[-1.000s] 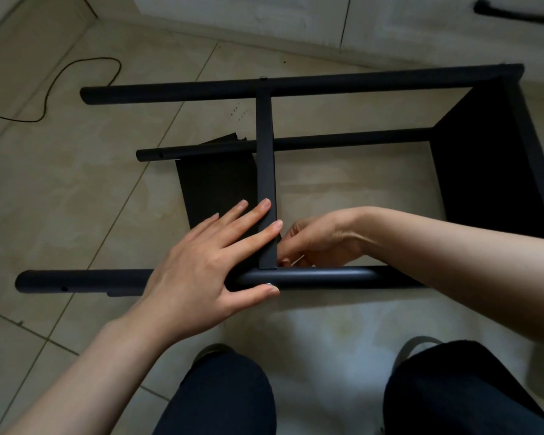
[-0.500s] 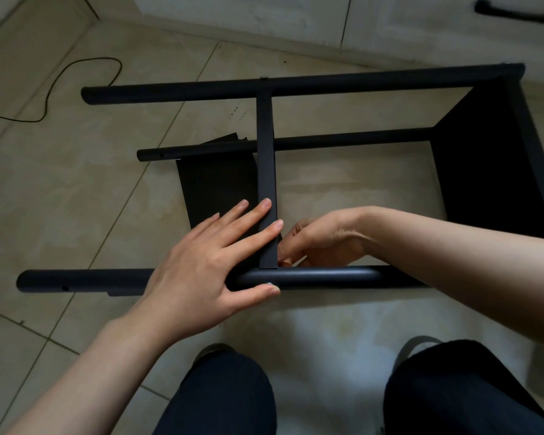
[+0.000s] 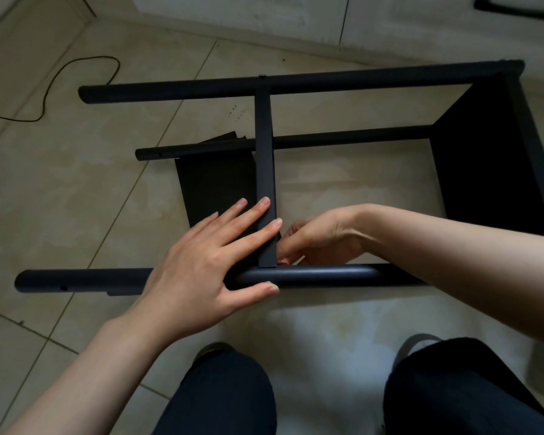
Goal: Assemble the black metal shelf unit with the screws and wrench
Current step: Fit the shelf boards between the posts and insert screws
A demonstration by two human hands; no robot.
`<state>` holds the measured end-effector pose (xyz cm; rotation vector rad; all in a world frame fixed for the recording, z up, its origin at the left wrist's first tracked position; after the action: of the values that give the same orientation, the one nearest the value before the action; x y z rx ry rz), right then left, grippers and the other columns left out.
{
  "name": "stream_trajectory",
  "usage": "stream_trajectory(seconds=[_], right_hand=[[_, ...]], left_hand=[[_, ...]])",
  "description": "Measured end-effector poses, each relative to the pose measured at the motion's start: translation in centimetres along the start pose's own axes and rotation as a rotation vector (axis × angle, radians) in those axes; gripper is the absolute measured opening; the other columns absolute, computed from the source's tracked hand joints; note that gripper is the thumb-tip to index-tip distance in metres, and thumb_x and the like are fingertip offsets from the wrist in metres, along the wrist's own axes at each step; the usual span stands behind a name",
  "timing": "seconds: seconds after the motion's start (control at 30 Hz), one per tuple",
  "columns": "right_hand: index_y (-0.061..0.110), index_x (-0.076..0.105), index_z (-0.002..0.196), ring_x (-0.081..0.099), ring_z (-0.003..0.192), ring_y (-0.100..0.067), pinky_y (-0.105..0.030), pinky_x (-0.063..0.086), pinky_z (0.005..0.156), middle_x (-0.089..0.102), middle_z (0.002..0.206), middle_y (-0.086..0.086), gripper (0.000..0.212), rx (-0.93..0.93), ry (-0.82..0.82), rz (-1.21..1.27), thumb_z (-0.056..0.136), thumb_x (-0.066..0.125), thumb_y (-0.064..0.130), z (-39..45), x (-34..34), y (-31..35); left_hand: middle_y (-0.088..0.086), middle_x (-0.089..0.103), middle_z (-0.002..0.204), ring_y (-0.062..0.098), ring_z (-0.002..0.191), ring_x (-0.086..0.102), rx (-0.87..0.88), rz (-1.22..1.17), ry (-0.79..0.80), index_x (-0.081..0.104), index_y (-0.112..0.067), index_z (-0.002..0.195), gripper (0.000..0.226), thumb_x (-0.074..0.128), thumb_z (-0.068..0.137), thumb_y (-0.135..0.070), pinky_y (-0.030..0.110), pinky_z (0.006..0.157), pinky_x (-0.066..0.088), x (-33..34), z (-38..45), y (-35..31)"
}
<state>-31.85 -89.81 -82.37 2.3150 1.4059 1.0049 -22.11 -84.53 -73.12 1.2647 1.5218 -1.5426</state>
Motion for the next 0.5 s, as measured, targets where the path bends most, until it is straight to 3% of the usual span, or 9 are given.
stream_trajectory(seconds=[0.17,0.33,0.5], right_hand=[[0.005,0.056,0.115,0.053,0.098,-0.024,-0.035,0.048,0.091,0.049,0.108,-0.015,0.020,-0.042,0.006,0.018,0.096,0.048,0.006,0.18,-0.13,0.10],[0.007,0.064,0.097,0.062,0.081,-0.016,-0.026,0.057,0.073,0.058,0.094,-0.010,0.011,-0.029,-0.003,0.022,0.096,0.054,0.010,0.23,-0.33,0.08],[0.002,0.057,0.118,0.058,0.100,-0.025,-0.029,0.056,0.082,0.052,0.116,-0.019,0.021,-0.066,0.018,0.035,0.099,0.050,0.008,-0.05,-0.28,0.26]], left_hand=[[-0.020,0.010,0.166,0.004,0.153,0.008,-0.003,-0.003,0.010,0.021,-0.047,0.153,0.076,0.042,0.086,-0.075,0.034,0.122,0.015,-0.06,-0.03,-0.01],[-0.024,0.005,0.165,0.000,0.153,0.002,0.000,0.006,0.021,0.017,-0.050,0.152,0.075,0.039,0.086,-0.076,0.029,0.122,0.010,0.06,0.02,0.00],[-0.023,0.007,0.165,0.001,0.153,0.004,0.003,-0.004,0.009,0.019,-0.048,0.153,0.076,0.042,0.086,-0.075,0.032,0.122,0.013,-0.02,-0.04,0.02]])
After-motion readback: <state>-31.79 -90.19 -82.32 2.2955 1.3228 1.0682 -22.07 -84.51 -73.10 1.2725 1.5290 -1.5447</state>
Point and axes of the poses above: each hand's wrist, its own z-axis towards the middle knuckle, its own x-axis out of the palm, y = z × x, the point moved 8 cm from there along z, towards the middle knuckle
